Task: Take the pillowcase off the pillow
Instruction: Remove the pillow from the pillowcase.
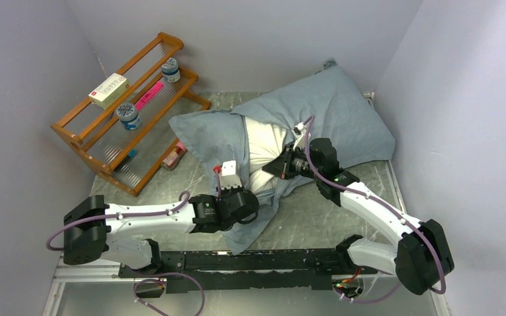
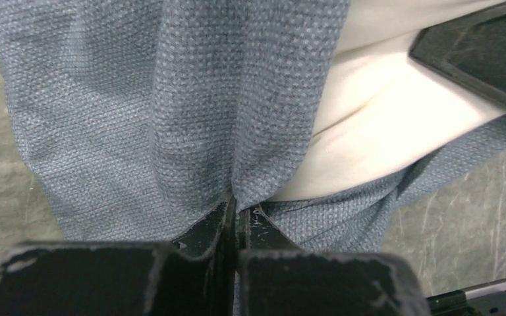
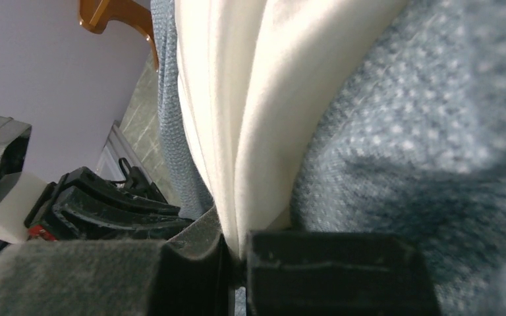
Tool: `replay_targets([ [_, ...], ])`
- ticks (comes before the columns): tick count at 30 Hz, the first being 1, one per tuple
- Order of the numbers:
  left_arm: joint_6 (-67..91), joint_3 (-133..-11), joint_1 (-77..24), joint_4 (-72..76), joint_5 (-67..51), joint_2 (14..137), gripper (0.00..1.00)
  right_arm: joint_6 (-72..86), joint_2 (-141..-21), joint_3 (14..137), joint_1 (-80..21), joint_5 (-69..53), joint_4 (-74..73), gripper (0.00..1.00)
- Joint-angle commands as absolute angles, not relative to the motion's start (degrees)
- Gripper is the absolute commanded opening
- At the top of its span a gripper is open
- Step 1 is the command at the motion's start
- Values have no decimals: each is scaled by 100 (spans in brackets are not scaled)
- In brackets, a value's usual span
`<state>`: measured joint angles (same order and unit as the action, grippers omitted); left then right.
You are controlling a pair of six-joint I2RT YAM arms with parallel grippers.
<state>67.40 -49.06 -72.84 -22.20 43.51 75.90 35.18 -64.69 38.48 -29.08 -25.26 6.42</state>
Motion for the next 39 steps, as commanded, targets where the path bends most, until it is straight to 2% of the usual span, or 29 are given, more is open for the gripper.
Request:
replay_targets([
  [1, 6555, -4393, -7304, -3242, 4294, 7944, 5, 3537, -6014, 4218, -2527, -1889, 2213, 0],
  [5, 5884, -4219, -7304, -2199, 4283, 8009, 5, 3108, -6413, 4502, -2605, -2387, 1839, 0],
  [9, 5231, -3879, -7304, -855, 4019, 7758, 5, 2795, -6641, 4530, -2963, -2255, 1505, 2],
  [14, 4747, -3767, -7304, -98, 3856, 7608, 5, 2398, -6603, 4500, -3356, -1893, 845, 26],
  [20, 4715, -3664, -7305, 209, 3708, 7679, 5, 2364, -6162, 4177, -3929, -1214, 215, 46],
  [26, 4729, -3674, -7304, 236, 3663, 7750, 5, 2584, -5949, 3723, -4019, -980, 18, 51],
  [32, 4772, -3613, -7304, 262, 3643, 7691, 5, 2679, -5979, 3544, -4072, -1143, -120, 68],
  [39, 4772, -3621, -7304, 239, 3647, 7705, 5, 2843, -5730, 3447, -4258, -1053, -631, 76],
])
